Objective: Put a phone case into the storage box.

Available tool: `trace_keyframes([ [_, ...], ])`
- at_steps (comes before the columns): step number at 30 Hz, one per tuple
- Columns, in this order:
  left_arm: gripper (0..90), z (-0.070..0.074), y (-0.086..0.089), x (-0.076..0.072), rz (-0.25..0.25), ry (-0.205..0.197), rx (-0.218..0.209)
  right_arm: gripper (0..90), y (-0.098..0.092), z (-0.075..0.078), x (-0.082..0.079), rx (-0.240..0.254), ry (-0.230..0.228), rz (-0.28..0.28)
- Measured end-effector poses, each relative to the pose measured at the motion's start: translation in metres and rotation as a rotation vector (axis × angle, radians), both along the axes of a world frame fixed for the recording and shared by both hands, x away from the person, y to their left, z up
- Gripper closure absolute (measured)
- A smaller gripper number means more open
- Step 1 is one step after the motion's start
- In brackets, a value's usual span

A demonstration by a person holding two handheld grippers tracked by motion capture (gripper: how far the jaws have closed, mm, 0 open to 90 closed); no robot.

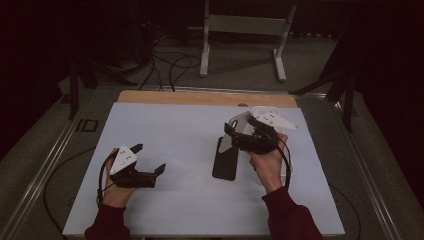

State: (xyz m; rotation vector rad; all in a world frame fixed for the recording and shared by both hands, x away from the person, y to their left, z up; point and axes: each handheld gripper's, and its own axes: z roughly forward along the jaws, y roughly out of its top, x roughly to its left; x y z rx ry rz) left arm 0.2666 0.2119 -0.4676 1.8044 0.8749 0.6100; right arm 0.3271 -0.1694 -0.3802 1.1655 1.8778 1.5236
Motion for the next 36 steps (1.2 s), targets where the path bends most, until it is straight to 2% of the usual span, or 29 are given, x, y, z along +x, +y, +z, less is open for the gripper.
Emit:
trace_keyframes([
  [1,0.0,0.000,0.000,0.000,0.000,0.000,0.000,16.8,0.000,0.000,0.000,0.000,0.000,0.000],
  [2,0.0,-0.002,0.005,-0.005,0.039,-0.030,-0.002,16.9,-0.001,0.001,0.001,0.003,0.001,-0.005],
  [3,0.0,-0.002,0.008,-0.008,0.050,-0.038,-0.017,16.8,-0.002,0.001,0.002,-0.001,-0.003,-0.011],
  [8,0.0,-0.004,0.015,-0.014,0.056,-0.038,-0.015,16.9,-0.003,0.003,0.006,-0.008,-0.007,-0.017],
  [16,0.0,-0.007,0.025,-0.022,0.082,-0.038,-0.018,16.9,-0.005,0.008,0.014,0.011,0.001,-0.033],
  [21,0.0,-0.006,0.030,-0.025,0.096,-0.044,-0.018,16.9,-0.005,0.010,0.019,-0.006,-0.004,-0.045],
  [32,0.0,-0.007,0.031,-0.026,0.086,-0.044,-0.011,16.9,-0.012,0.019,0.026,-0.012,-0.011,-0.079],
  [36,0.0,-0.008,0.033,-0.026,0.076,-0.037,0.001,16.9,-0.017,0.021,0.033,-0.016,-0.008,-0.109],
])
